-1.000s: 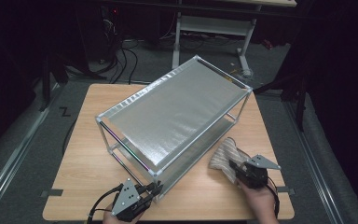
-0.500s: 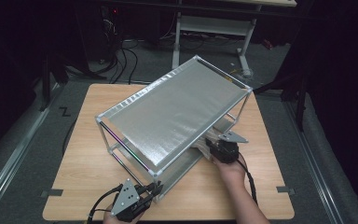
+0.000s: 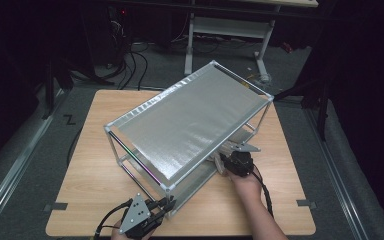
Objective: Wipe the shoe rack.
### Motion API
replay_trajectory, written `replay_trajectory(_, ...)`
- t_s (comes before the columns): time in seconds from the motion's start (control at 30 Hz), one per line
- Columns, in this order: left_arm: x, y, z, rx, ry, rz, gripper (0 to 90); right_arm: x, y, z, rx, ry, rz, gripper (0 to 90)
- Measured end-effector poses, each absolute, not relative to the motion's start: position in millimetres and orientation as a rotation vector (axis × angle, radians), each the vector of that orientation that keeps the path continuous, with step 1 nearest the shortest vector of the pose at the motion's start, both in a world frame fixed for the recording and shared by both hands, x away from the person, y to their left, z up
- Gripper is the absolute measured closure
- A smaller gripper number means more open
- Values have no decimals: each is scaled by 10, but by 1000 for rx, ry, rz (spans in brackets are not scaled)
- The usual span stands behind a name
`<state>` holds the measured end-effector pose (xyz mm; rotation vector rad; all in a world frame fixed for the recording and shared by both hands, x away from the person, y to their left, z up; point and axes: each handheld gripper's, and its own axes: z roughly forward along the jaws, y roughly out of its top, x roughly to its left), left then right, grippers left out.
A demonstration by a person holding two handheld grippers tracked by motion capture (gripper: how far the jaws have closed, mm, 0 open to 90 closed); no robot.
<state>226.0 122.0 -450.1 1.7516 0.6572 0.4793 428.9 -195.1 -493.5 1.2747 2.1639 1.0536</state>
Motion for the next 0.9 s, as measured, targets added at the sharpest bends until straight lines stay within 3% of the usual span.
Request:
replay_trajectory(0.4,2191,1199,-4505,1761,622,468,807,3944,-2223,-4953,1283,2126,1070,727)
replay_trajectory(0.53,2211,1230,-4508,1753,641,488,806,3949,-2236,-4932,1272,2107,1085,688)
replay_trajectory(0.8,2239,1377,-4529,1721,684,513,807,3926,-2277,-4782,1215,1989,1148,418)
replay_trajectory(0.9,2240,1377,-4533,1717,685,513,806,3892,-2292,-4742,1199,1973,1165,373)
